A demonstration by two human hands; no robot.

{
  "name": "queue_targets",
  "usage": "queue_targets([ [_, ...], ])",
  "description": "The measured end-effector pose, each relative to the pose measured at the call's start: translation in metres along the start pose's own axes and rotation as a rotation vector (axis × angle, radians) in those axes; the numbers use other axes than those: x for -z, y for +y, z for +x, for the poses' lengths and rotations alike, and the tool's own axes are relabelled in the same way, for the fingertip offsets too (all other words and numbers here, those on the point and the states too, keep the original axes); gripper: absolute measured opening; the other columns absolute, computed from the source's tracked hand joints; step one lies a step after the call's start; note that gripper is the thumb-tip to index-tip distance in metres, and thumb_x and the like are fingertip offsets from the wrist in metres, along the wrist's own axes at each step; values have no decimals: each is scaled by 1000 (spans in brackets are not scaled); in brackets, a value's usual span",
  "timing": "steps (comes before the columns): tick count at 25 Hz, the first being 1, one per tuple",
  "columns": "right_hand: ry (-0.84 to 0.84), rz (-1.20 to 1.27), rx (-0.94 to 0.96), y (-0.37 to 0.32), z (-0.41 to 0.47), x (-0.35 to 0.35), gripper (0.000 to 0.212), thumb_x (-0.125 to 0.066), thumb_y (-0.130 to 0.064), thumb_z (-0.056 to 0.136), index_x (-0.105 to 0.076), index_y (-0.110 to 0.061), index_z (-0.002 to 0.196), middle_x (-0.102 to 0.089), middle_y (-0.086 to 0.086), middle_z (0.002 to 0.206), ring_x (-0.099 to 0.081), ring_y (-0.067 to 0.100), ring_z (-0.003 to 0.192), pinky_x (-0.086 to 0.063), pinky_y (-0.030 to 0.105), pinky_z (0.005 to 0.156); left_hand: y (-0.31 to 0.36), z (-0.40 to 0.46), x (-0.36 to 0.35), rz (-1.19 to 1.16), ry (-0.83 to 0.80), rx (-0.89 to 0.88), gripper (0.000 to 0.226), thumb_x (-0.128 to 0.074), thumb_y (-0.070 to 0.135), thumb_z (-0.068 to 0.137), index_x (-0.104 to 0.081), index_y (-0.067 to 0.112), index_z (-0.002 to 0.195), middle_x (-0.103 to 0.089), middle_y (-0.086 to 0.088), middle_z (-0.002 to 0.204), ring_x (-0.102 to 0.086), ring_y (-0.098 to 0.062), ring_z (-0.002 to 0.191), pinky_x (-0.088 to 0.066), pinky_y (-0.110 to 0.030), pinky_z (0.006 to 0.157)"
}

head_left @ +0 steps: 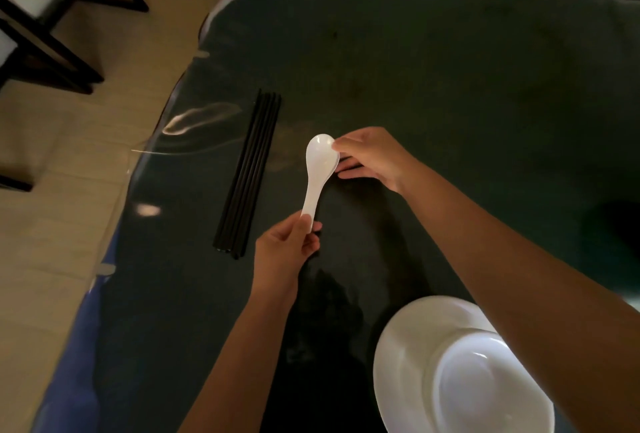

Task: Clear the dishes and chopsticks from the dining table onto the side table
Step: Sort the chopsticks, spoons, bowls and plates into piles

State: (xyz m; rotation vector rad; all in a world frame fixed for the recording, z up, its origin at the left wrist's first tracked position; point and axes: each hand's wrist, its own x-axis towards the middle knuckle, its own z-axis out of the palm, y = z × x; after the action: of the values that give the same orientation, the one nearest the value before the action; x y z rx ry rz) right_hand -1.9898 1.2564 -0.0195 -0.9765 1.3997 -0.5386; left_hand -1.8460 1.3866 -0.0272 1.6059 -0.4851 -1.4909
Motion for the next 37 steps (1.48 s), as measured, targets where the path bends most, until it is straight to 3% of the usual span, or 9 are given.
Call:
queue_targets([
  [5, 127, -62, 11, -3, 16, -4, 27, -58, -1, 84, -58, 2, 111, -58, 12, 111, -66, 21, 89, -60, 28, 71, 11, 11, -3, 284, 52, -99, 18, -60, 17, 87, -68, 29, 76, -68, 7, 60, -57, 4, 47, -47, -12, 46],
  [7, 168, -66, 56, -7, 18, -7, 24, -58, 2, 83, -59, 1, 108, -56, 9, 106, -64, 20, 87, -59, 22, 61, 15, 14, -4, 447, 73, -224, 29, -61, 18, 86, -65, 37, 65, -63, 12, 54, -54, 4, 45, -43, -12, 44],
  [11, 229, -195, 101, -15, 26, -13, 20, -62, 0, 81, -63, -5, 100, -60, 10, 113, -64, 23, 96, -57, 18, 57, 15, 15, -8, 602, 93, -365, 28, -57, 16, 88, -66, 30, 65, -65, 9, 58, -57, -4, 53, -42, -14, 46],
  [15, 284, -330, 87, -12, 32, -15, 20, -63, -4, 82, -64, -9, 101, -61, 10, 117, -58, 11, 65, -58, 21, 60, 4, 19, -11, 701, 172, -368, 18, -55, 22, 90, -71, 15, 89, -65, -4, 86, -60, -13, 67, -41, -15, 54],
  [20, 304, -408, 129, -10, 31, -14, 26, -63, -7, 82, -64, -13, 107, -64, 6, 110, -60, 9, 65, -56, 20, 61, -4, 12, -13, 835, 241, -502, 43, -60, 29, 87, -53, 17, 127, -52, 1, 116, -56, -10, 91, -46, -22, 74],
  [23, 264, -431, 152, -8, 29, -14, 29, -62, -6, 82, -63, -13, 110, -65, 8, 112, -64, 12, 73, -57, 23, 64, -13, 8, -12, 903, 206, -595, 50, -66, 22, 83, -49, 17, 130, -53, 1, 119, -52, -12, 104, -43, -23, 79],
  [30, 306, -388, 151, -6, 31, -15, 23, -63, -8, 83, -62, -13, 105, -65, 8, 109, -63, 10, 67, -58, 24, 66, -14, 18, -9, 884, 190, -652, 33, -61, 9, 85, -57, 14, 118, -59, -1, 107, -57, -16, 93, -48, -26, 73],
  [34, 287, -339, 134, -7, 20, -12, 26, -65, -11, 83, -60, -13, 108, -66, 7, 104, -67, 12, 75, -58, 24, 65, -11, 13, -8, 900, 162, -598, 43, -62, 14, 85, -52, 16, 127, -55, -1, 115, -56, -16, 98, -52, -35, 83],
  [37, 282, -307, 175, -9, -15, 5, 25, -64, -14, 83, -61, -12, 108, -67, 8, 99, -67, 17, 79, -57, 26, 70, -7, -10, -5, 920, 221, -639, 50, -63, 26, 84, -47, 20, 131, -51, 1, 120, -56, -14, 98, -53, -36, 75],
])
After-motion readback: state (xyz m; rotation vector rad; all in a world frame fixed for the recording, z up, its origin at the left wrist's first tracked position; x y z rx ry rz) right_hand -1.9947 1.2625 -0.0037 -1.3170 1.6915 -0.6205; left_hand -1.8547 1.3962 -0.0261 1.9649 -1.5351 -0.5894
